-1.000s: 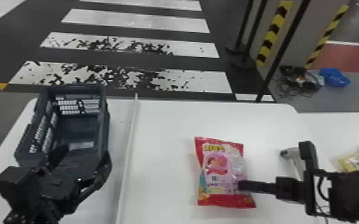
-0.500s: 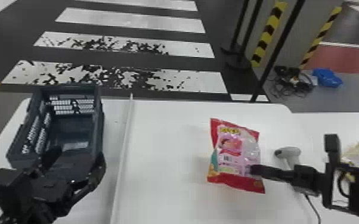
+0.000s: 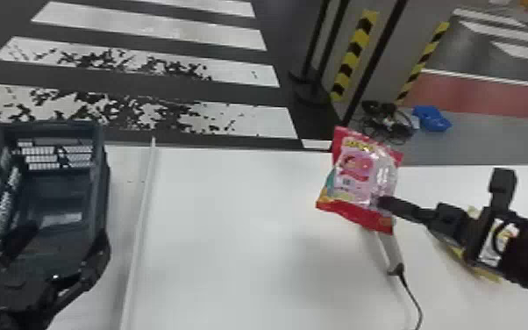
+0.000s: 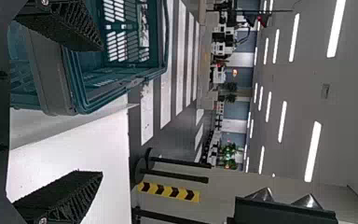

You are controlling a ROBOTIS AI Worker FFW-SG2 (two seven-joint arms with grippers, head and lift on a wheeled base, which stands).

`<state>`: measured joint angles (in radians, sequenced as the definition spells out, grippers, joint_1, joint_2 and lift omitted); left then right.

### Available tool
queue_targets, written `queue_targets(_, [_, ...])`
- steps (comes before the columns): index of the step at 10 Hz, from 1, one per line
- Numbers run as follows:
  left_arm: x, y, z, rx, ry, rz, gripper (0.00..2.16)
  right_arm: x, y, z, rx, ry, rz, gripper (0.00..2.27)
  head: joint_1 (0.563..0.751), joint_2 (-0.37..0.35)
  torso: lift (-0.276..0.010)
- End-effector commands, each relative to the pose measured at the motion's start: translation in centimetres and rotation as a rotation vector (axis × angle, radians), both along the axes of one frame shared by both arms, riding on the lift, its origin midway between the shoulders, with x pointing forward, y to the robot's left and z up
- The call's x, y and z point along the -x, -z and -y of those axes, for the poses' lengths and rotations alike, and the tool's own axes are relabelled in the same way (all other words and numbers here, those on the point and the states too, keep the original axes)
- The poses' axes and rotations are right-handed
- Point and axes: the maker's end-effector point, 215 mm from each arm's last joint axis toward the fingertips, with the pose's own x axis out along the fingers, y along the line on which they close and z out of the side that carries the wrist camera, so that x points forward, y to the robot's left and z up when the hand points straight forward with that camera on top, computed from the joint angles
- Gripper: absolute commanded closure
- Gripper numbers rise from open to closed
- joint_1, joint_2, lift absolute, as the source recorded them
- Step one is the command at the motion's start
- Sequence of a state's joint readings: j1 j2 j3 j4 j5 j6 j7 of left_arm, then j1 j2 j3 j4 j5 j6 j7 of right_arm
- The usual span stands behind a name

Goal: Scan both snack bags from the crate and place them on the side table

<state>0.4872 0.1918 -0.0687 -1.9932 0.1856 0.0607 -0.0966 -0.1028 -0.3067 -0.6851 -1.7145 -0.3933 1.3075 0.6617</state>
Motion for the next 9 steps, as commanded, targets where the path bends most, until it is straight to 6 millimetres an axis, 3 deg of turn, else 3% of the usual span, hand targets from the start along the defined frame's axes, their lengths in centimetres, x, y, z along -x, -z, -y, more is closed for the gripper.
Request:
queue_targets(1, [0.0, 0.2, -0.1, -0.002, -0.001, -0.002, 0.04, -1.5, -1.0, 3.7, 0.045, 0.070, 0.057, 2.26, 0.695, -0.291, -0.095])
queue_targets(4, [-0.1, 0.4, -0.2, -0.004, -0.002, -0.007, 0.04, -2.9, -0.5, 12.7, 0.270, 0.289, 0.125, 2.26, 0.695, -0.350, -0.095])
queue_targets(7, [-0.1, 0.5, -0.4, -0.004, -0.005, -0.008, 0.04, -2.4, 1.1, 20.4, 0.408, 0.471, 0.115, 2.26, 0.695, -0.350, -0.095])
queue_targets(9, [-0.1, 0.7, -0.4, -0.006, -0.005, -0.011, 0.04, -1.1, 1.7, 26.1, 0.502, 0.614, 0.097, 2.26, 0.695, -0.350, -0.095])
